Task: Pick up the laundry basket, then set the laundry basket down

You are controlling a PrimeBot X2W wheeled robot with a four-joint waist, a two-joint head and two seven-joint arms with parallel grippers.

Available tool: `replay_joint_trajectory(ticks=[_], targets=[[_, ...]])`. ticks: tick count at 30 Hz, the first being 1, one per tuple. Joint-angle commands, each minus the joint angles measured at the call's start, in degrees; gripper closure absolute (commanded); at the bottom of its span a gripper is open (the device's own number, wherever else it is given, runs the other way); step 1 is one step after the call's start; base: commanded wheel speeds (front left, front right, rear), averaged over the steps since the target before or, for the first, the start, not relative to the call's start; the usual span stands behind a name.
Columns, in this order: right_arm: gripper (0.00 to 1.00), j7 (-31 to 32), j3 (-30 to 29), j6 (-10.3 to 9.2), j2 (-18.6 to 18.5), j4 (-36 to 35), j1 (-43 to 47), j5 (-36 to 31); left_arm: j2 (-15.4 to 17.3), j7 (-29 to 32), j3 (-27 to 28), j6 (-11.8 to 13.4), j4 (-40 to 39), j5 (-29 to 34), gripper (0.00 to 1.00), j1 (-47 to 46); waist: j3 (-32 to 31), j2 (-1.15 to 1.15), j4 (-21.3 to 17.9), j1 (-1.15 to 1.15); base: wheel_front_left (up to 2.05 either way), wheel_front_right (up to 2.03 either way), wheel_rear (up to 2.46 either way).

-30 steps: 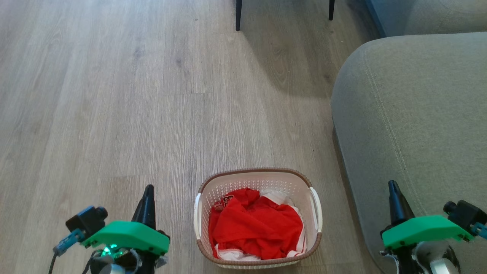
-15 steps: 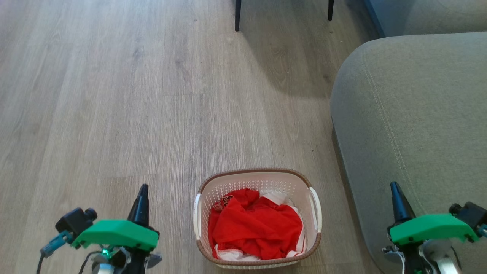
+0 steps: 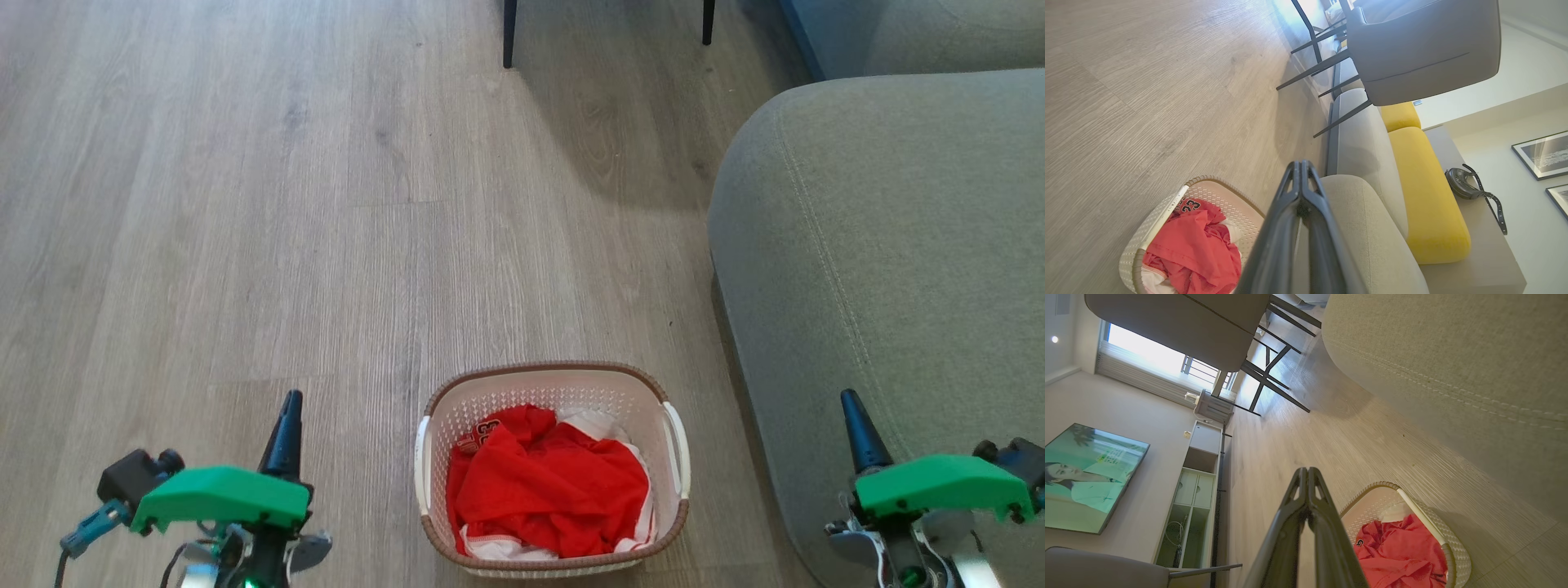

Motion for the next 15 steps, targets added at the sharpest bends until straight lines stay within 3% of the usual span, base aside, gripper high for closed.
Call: replay_joint_trajectory(ticks=[1,15], targets=[[1.0,0.33,0.39,0.26,-1.22,-1.54,-3.29,1.43,0.9,0.35,1.86,-0.57,-1.59,-1.4,1.0,-3.46,0.0,-0.01,-0.01,0.0,0.0,0.0,0.0],[1.0,2.64,-0.73,0.3,-1.24,-0.71,-4.11,9.71,0.93,2.71,4.59,-2.2,-0.86,-9.62,1.0,-4.16,-0.07,-0.01,-0.12,0.0,0.0,0.0,0.0]])
